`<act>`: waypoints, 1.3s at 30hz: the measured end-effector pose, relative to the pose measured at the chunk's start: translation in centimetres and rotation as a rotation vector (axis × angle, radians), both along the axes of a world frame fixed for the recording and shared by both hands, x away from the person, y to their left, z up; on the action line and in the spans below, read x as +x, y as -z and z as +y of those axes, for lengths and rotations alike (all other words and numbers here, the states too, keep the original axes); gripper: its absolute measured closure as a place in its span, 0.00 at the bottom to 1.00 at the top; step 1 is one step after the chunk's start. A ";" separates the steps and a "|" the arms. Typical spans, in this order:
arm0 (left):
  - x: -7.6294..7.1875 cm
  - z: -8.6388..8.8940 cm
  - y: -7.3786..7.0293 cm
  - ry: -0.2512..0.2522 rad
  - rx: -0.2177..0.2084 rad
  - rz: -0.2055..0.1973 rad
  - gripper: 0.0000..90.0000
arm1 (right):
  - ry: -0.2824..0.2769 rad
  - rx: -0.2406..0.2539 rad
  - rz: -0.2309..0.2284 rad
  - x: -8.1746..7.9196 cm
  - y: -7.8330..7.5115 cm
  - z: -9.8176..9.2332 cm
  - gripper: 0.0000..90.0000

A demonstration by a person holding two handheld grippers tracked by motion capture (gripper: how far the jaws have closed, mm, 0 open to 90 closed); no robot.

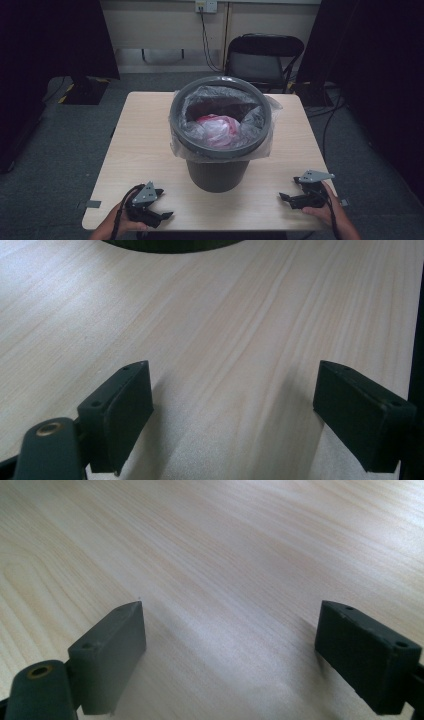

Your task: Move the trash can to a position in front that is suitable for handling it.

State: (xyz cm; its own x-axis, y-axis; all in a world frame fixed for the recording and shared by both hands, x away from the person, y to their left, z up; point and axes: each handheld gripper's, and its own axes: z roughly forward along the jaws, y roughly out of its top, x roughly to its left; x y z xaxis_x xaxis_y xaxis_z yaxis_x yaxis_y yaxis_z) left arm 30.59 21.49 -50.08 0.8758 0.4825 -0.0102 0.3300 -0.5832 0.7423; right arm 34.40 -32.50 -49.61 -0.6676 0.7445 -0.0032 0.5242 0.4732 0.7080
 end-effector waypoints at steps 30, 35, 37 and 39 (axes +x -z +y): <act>-0.1 0.0 0.0 -0.006 -0.001 0.000 0.17 | -0.107 0.018 -0.107 0.0 -4.1 2.7 0.20; -0.1 0.0 0.0 -0.007 -0.002 0.000 0.17 | -0.127 0.010 -0.137 0.2 -5.1 3.7 0.21; -0.1 0.0 0.0 -0.007 -0.002 0.000 0.17 | -0.144 0.021 -0.144 0.2 -5.5 4.1 0.21; -0.1 0.0 0.0 -0.007 -0.002 0.000 0.17 | -0.154 0.023 -0.154 0.2 -5.9 4.6 0.21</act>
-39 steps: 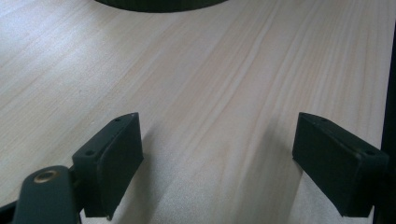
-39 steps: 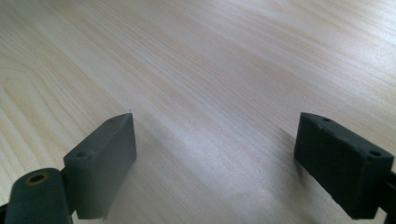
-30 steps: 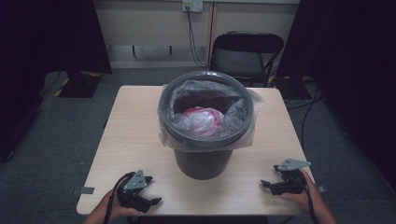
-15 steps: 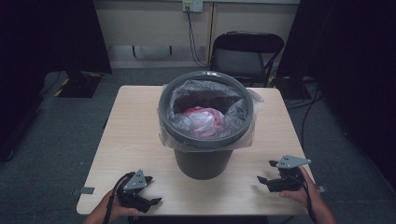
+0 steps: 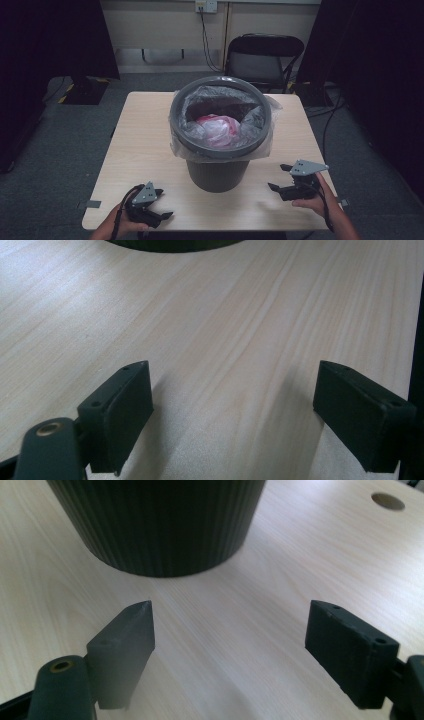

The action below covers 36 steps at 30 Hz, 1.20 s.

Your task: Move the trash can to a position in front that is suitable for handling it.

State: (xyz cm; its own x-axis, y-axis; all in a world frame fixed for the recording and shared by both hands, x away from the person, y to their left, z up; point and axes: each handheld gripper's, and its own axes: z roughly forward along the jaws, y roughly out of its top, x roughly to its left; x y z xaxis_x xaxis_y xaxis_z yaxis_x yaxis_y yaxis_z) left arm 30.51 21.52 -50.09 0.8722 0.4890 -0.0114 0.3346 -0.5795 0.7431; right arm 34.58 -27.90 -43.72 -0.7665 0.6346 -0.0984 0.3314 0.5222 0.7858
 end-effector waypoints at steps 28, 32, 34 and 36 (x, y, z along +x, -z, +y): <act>-0.1 0.0 0.0 -0.001 0.000 0.000 0.17 | -0.154 0.043 -0.076 -0.4 -3.5 6.2 0.22; -0.1 0.0 0.0 -0.001 0.000 0.000 0.17 | -0.162 0.054 -0.074 -0.5 -3.4 6.6 0.23; -0.1 0.0 0.0 -0.001 0.000 0.000 0.17 | -0.169 0.056 -0.077 -0.6 -3.3 6.8 0.23; -0.1 0.0 0.0 -0.002 0.000 0.000 0.17 | -0.176 0.057 -0.077 -0.7 -3.3 6.9 0.23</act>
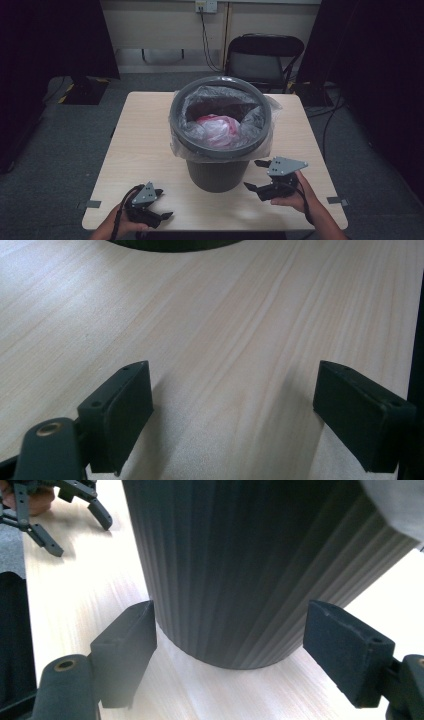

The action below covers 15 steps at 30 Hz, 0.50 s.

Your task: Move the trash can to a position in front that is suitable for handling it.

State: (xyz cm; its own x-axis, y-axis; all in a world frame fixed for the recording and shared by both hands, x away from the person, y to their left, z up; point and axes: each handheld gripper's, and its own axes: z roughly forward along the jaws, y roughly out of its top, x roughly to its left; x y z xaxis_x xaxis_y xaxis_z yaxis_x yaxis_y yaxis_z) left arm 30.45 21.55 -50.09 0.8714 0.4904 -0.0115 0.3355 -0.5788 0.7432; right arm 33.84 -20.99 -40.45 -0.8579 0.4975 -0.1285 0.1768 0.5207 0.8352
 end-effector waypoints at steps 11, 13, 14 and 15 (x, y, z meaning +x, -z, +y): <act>0.0 0.0 0.0 0.001 0.001 0.000 0.17 | -0.029 0.005 -0.016 -0.8 -0.4 0.4 0.23; 0.0 0.0 0.0 0.001 0.002 0.000 0.17 | -0.029 0.008 -0.019 -0.8 -0.5 0.3 0.23; 0.0 0.0 0.0 0.001 0.001 0.000 0.17 | -0.025 0.007 -0.023 -0.8 -0.5 0.3 0.23; 0.0 0.0 0.0 0.001 0.001 0.000 0.17 | -0.025 0.005 -0.026 -0.8 -0.6 0.3 0.23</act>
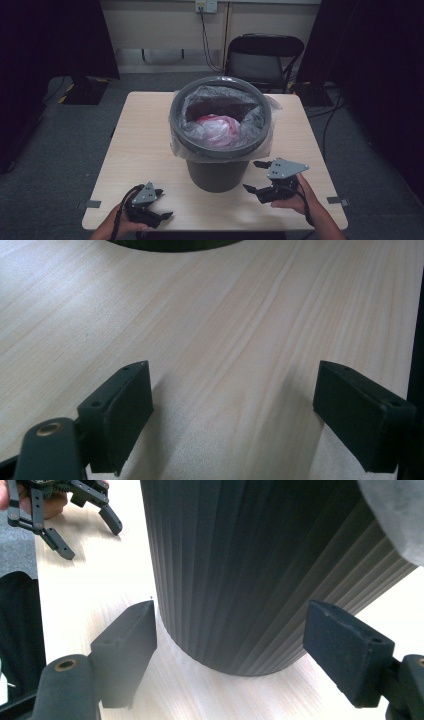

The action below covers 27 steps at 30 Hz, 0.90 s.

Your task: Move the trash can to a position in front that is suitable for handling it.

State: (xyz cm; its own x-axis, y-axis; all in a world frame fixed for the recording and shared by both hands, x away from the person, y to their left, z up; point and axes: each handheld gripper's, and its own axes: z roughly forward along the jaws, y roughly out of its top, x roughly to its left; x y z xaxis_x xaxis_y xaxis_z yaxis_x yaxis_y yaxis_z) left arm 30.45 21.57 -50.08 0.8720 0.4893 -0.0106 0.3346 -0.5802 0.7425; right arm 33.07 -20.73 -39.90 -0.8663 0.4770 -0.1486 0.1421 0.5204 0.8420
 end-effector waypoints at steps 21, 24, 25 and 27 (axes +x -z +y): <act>0.0 0.0 0.0 0.003 -0.001 0.000 0.17 | 0.013 0.008 -0.023 -0.2 -0.7 -0.4 0.23; 0.0 0.0 0.0 0.003 -0.001 0.000 0.17 | 0.015 0.007 -0.027 -0.2 -0.8 -0.4 0.23; 0.0 0.0 0.0 0.003 0.000 0.000 0.17 | 0.020 0.008 -0.028 -0.2 -0.8 -0.5 0.23; 0.0 0.0 0.0 0.003 -0.001 0.000 0.17 | 0.023 0.009 -0.028 -0.2 -0.8 -0.5 0.23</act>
